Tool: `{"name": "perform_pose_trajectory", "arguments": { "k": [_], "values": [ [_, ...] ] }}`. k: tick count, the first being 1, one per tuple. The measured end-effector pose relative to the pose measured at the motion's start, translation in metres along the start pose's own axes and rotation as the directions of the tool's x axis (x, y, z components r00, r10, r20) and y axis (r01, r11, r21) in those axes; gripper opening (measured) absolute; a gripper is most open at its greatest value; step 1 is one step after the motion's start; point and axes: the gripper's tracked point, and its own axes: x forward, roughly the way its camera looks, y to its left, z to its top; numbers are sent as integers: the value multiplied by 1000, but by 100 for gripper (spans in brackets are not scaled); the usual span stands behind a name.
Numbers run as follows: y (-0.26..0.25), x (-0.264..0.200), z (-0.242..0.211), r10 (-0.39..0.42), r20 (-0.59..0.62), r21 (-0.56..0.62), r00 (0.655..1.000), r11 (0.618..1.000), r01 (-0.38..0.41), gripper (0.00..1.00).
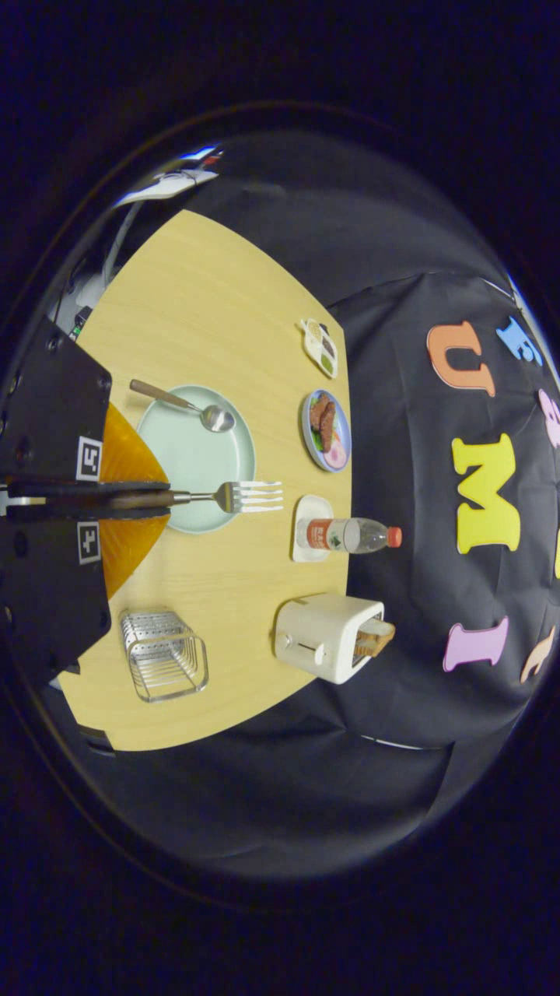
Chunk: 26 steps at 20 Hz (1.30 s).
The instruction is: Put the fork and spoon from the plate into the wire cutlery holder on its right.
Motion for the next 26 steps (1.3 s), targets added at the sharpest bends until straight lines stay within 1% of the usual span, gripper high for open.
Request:
{"name": "perform_pose_trajectory", "arguments": {
  "k": [4, 8, 13, 19, 20, 21, 23, 26],
  "values": [
    [-50, -10, -11, -52, -4, 25, 999, 998, 52, 4],
    [-94, -13, -32, -93, -61, 58, 994, 994, 96, 4],
    [-128, -12, -55, -116, -135, 86, 984, 988, 128, 6],
    [-151, -11, -53, -103, -154, 110, 983, 987, 121, 6],
    [-152, -12, -50, -99, -151, 107, 984, 987, 116, 6],
    [-152, -11, -49, -93, -147, 103, 985, 989, 109, 9],
    [-150, -13, -39, -66, -130, 109, 989, 991, 81, 9],
    [-152, -11, -28, -62, -104, 107, 993, 992, 73, 8]
  ]
}}
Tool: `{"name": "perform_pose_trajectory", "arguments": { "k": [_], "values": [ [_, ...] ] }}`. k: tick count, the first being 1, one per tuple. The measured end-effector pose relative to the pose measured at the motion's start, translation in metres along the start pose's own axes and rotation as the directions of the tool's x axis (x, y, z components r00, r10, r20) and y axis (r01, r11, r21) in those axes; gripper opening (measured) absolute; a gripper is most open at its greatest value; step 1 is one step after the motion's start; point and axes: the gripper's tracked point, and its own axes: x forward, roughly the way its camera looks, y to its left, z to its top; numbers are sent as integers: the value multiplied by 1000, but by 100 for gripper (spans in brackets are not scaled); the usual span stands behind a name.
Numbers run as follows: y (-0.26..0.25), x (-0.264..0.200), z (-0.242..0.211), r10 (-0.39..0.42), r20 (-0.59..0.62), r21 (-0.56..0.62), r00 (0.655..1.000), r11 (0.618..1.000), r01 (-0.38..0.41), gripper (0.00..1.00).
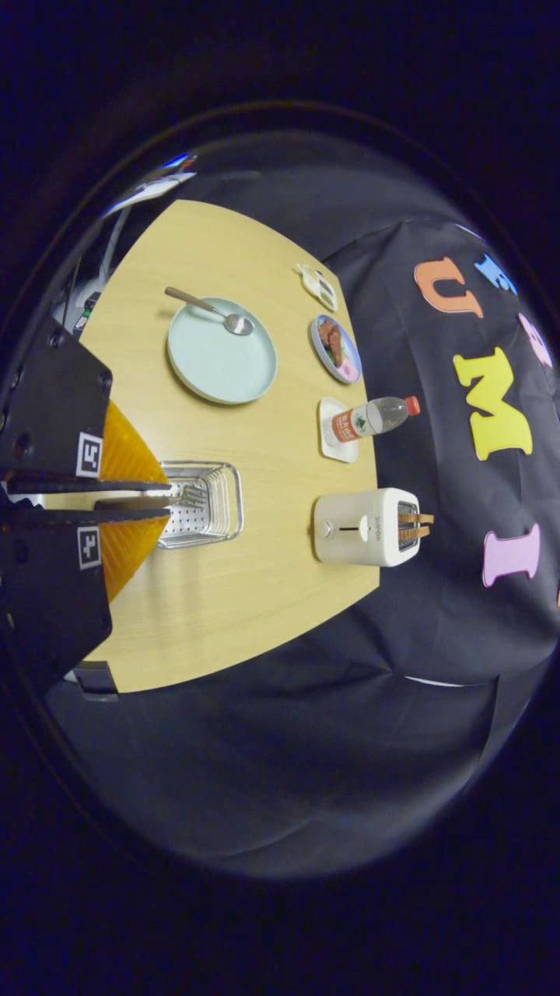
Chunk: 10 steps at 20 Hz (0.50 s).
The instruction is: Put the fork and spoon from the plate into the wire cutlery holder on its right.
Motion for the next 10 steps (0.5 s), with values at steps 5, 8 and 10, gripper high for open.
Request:
{"name": "perform_pose_trajectory", "arguments": {
  "k": [5, 8, 10],
  "values": [
    [10, 0, 3, 33, 5, -8, 999, 999, -33, 20],
    [22, 2, 3, 42, 17, -26, 999, 999, -42, 36],
    [32, 2, 6, 38, 36, -32, 999, 999, -37, 46]
  ]
}}
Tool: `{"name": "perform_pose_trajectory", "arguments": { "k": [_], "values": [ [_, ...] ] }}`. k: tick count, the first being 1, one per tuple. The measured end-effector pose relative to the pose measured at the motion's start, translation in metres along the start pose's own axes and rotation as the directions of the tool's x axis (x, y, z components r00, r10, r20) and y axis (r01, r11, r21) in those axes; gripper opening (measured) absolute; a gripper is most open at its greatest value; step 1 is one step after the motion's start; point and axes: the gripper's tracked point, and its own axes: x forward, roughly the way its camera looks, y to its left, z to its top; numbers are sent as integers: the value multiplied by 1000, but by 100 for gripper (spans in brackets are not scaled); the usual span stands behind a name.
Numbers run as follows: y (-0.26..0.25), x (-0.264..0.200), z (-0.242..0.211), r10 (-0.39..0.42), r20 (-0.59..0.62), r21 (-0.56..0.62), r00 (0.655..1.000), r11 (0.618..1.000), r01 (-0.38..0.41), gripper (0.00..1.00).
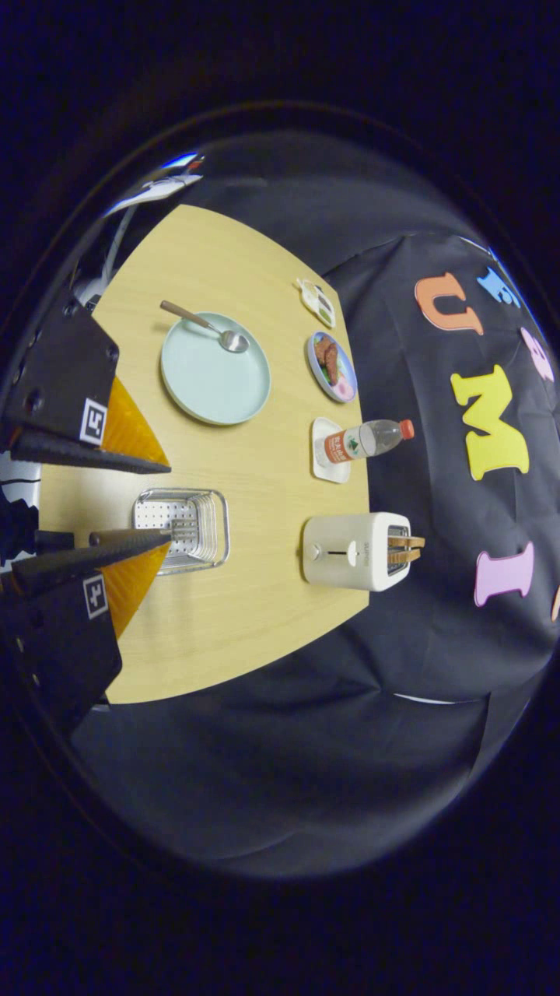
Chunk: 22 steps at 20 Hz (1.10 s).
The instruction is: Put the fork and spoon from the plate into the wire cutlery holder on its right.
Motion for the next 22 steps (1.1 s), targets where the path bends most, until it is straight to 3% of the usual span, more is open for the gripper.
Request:
{"name": "perform_pose_trajectory", "arguments": {
  "k": [1, 3, 5, 6, 9, 12, 22],
  "values": [
    [7, 1, 3, 0, 14, 2, 1000, 1000, 0, 54],
    [23, 2, 10, 7, 55, 15, 998, 1000, -8, 58],
    [42, 4, 17, 19, 93, 5, 996, 1000, -20, 85],
    [52, 6, 18, 25, 98, -6, 995, 1000, -24, 90],
    [79, 15, 13, 29, 83, -30, 996, 999, -27, 91],
    [109, 26, 8, 42, 65, -44, 997, 998, -40, 98],
    [212, 71, -27, 100, -58, -43, 993, 994, -103, 97]
  ]
}}
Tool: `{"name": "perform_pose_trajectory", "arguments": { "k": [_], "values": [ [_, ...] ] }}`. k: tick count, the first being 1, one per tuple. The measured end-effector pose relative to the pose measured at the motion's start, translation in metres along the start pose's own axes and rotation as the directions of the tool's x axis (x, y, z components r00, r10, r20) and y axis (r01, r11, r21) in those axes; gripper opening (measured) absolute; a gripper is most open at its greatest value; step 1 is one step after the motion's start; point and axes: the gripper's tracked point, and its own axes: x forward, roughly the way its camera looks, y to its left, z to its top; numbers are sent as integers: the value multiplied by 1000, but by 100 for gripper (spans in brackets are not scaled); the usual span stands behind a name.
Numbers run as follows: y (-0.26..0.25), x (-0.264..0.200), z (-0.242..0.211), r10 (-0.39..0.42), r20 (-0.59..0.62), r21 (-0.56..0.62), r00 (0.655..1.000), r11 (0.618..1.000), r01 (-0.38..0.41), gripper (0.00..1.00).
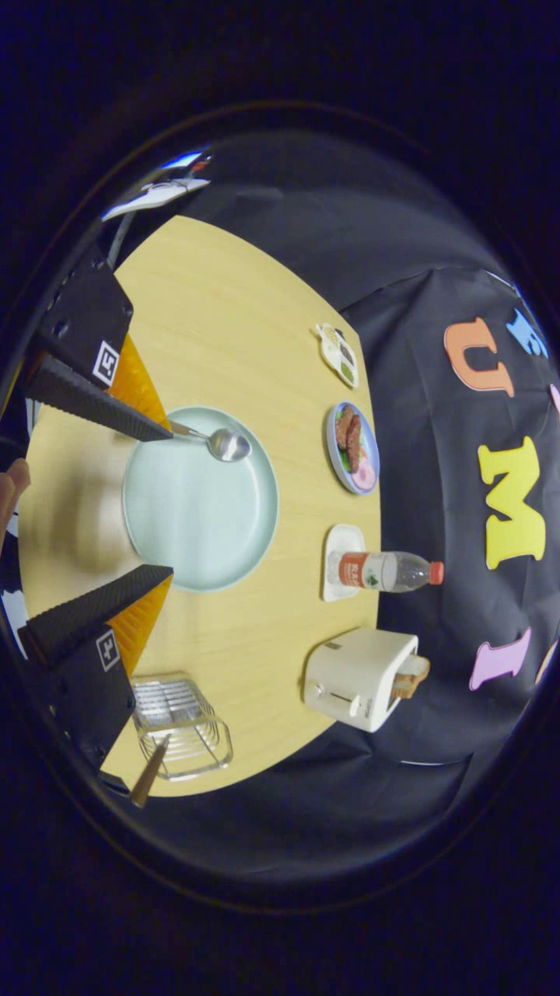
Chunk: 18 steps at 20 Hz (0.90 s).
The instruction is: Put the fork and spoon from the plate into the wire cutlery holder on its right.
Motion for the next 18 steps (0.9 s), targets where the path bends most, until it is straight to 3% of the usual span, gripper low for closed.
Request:
{"name": "perform_pose_trajectory", "arguments": {
  "k": [6, 10, 16, 18],
  "values": [
    [53, 37, -13, 74, -35, 120, 997, 990, -69, 97],
    [60, 62, -9, 60, -31, 187, 998, 981, -53, 95],
    [62, 91, -13, 44, -41, 241, 998, 970, -33, 65],
    [71, 92, -9, 57, -30, 233, 998, 971, -48, 47]
  ]
}}
